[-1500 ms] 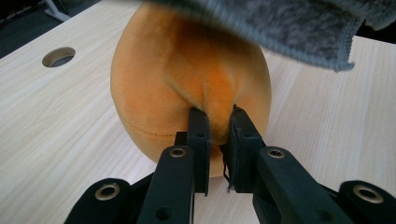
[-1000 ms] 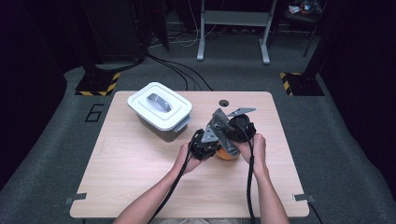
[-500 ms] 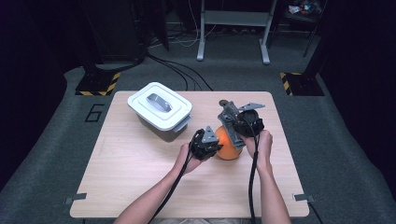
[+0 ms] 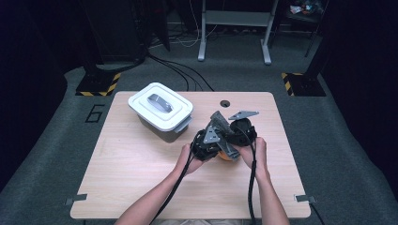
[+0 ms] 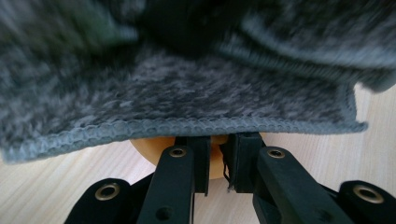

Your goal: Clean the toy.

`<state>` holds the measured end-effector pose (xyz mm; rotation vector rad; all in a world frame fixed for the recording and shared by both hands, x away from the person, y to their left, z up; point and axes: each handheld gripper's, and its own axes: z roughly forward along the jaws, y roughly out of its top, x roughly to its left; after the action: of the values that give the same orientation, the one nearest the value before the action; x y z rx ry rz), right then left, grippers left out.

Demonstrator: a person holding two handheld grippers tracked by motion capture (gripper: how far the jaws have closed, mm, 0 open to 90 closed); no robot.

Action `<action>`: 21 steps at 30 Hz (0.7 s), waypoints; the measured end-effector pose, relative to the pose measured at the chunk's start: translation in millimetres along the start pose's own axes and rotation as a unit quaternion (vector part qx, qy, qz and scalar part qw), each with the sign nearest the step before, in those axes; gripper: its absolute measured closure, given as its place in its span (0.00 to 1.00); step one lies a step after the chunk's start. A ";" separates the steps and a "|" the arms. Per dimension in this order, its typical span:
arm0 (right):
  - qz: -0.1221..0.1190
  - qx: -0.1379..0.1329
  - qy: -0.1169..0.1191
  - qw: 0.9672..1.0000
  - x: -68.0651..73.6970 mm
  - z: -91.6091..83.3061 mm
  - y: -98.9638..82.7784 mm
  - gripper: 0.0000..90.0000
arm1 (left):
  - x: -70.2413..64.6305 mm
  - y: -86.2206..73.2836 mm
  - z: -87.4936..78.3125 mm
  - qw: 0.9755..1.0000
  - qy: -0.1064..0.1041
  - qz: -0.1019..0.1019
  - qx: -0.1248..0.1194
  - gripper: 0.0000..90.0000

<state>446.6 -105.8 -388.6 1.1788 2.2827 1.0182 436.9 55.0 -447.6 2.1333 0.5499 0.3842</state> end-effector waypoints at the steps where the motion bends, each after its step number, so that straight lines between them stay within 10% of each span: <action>1: -0.001 0.002 -0.003 1.000 -0.1 1.2 -0.5 0.78 | 0.1 -0.2 0.0 1.000 0.001 0.001 0.000 0.90; 16: 0.020 -0.018 -0.105 0.994 -31.2 -1.9 4.7 0.78 | -0.6 -1.2 -0.4 1.000 -0.004 0.002 0.001 0.90; 21: 0.027 -0.024 -0.105 0.994 -32.6 -1.8 4.2 0.78 | -0.2 -1.2 0.1 1.000 -0.004 -0.002 -0.002 0.90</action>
<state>466.6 -131.5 -384.2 1.2691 2.0647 0.9153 436.5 55.4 -448.7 2.1288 0.5496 0.3745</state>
